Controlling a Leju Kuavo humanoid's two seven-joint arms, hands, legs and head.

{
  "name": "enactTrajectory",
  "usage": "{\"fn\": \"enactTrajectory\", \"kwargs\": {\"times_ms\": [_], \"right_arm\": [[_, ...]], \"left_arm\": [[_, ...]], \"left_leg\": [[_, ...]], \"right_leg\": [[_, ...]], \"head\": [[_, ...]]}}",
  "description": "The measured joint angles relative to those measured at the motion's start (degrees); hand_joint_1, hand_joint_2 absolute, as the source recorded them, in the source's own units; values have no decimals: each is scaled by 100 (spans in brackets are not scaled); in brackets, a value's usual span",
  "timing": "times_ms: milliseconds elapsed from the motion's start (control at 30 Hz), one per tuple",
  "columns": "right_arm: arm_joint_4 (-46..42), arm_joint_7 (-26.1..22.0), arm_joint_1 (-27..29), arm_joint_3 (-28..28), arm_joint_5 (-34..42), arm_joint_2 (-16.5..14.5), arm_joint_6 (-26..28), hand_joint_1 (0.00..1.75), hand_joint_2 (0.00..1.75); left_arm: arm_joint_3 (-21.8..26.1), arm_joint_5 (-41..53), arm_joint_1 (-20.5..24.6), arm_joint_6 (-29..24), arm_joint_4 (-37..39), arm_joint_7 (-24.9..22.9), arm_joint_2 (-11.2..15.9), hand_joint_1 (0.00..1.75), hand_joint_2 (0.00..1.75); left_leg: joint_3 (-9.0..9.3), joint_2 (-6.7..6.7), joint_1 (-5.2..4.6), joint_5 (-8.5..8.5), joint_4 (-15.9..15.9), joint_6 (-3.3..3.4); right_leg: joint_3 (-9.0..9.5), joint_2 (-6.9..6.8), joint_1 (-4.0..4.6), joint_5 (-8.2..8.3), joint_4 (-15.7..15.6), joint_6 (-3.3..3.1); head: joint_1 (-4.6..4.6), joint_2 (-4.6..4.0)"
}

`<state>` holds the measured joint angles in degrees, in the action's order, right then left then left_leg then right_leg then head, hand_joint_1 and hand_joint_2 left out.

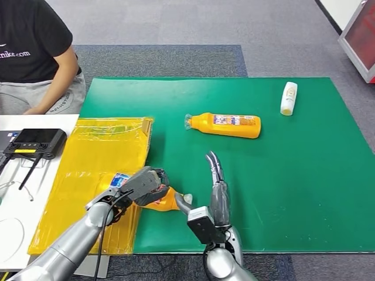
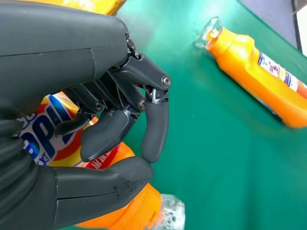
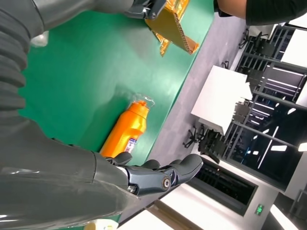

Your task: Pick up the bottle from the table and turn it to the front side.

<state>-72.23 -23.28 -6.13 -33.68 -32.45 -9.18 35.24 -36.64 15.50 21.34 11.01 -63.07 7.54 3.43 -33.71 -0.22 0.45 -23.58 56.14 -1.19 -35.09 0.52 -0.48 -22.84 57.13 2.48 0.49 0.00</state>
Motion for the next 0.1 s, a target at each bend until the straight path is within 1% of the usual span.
{"fn": "enactTrajectory", "kwargs": {"times_ms": [33,67,100], "right_arm": [[-1,0,17,0,-11,0,17,0,175],[-1,0,33,1,-25,0,36,0,175],[-1,0,41,1,-32,0,47,0,175]], "left_arm": [[12,56,-21,-48,-16,49,-3,145,175],[27,113,-47,-102,-48,102,-9,117,175],[35,145,-61,-130,-65,130,-12,102,175]], "left_leg": [[0,0,0,0,0,0],[-1,0,0,0,0,0],[-1,0,0,0,0,0]], "right_leg": [[-1,0,0,0,0,0],[-2,0,0,0,0,0],[-2,0,0,0,0,0]], "head": [[0,0],[1,0],[0,0]]}}
